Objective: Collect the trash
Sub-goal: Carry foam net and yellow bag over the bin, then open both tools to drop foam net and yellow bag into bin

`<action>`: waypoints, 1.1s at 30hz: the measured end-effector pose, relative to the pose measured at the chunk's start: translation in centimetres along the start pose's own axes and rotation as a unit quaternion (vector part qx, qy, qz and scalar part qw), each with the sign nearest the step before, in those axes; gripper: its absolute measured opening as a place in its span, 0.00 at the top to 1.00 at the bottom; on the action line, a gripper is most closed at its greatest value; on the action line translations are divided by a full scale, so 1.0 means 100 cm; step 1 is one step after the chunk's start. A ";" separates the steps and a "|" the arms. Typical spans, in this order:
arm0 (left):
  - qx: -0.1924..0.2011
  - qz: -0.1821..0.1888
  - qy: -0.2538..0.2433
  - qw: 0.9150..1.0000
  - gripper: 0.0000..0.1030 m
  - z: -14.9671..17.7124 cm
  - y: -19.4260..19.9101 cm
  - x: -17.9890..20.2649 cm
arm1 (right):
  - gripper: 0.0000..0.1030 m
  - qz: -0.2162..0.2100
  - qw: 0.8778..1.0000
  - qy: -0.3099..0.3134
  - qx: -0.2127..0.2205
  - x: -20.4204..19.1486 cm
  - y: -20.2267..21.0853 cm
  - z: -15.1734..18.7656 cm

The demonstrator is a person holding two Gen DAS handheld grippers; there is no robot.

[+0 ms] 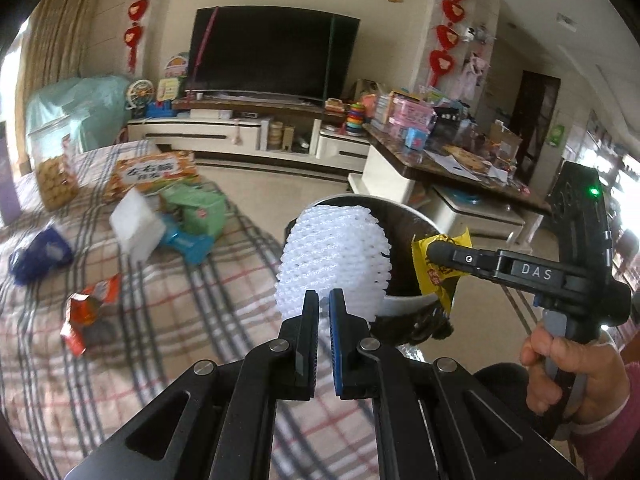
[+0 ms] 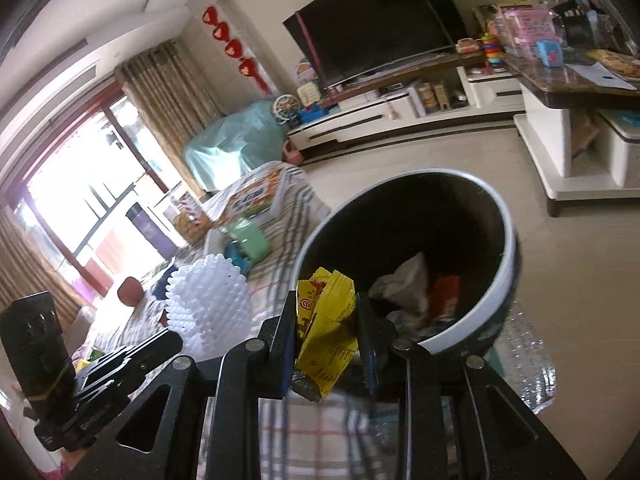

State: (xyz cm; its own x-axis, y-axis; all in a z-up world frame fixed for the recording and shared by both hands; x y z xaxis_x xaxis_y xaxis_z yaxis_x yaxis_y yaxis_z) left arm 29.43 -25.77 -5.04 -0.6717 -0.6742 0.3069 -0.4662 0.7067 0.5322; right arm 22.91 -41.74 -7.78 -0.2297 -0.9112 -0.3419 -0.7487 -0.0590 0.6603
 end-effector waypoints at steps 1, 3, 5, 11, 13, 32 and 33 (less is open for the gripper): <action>-0.002 0.003 -0.004 1.000 0.96 -0.003 -0.006 0.001 | 0.74 0.002 1.000 -0.001 0.001 0.002 0.000 -0.002; -0.006 0.007 -0.008 1.000 0.96 -0.008 -0.016 0.005 | 0.74 0.007 1.000 -0.004 0.003 0.008 -0.002 -0.006; -0.011 0.012 -0.007 1.000 0.96 -0.011 -0.026 0.008 | 0.74 0.011 1.000 -0.007 0.003 0.014 -0.003 -0.009; -0.019 0.018 -0.016 1.000 0.96 -0.021 -0.051 0.013 | 0.74 0.021 1.000 -0.008 0.001 0.025 -0.010 -0.021; -0.022 0.018 -0.017 0.999 0.96 -0.024 -0.058 0.014 | 0.74 0.024 1.000 -0.008 0.000 0.029 -0.013 -0.024; -0.046 0.013 -0.020 0.999 0.95 -0.036 -0.103 0.019 | 0.71 0.035 0.999 -0.012 -0.019 0.047 -0.038 -0.035; -0.048 0.016 -0.018 0.999 0.95 -0.036 -0.105 0.018 | 0.71 0.034 0.999 -0.012 -0.020 0.047 -0.039 -0.035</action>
State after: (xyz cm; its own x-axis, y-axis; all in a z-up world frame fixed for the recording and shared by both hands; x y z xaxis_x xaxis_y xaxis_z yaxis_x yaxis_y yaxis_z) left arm 35.15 -35.16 -7.23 -0.7064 -0.6423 0.2973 -0.3875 0.7025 0.5970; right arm 26.95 -47.26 -9.61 -0.2947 -0.9037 -0.3105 -0.7048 -0.0138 0.7093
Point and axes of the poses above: each gripper's, at about its wrist camera, not at the fingertips, and y roughly against the way its jaws point, x to its right, z to its underside, the point moved 8 cm from there along -y, roughly the way its jaws point, and after that the axes turned 12 degrees about z, right-handed, at the moved point
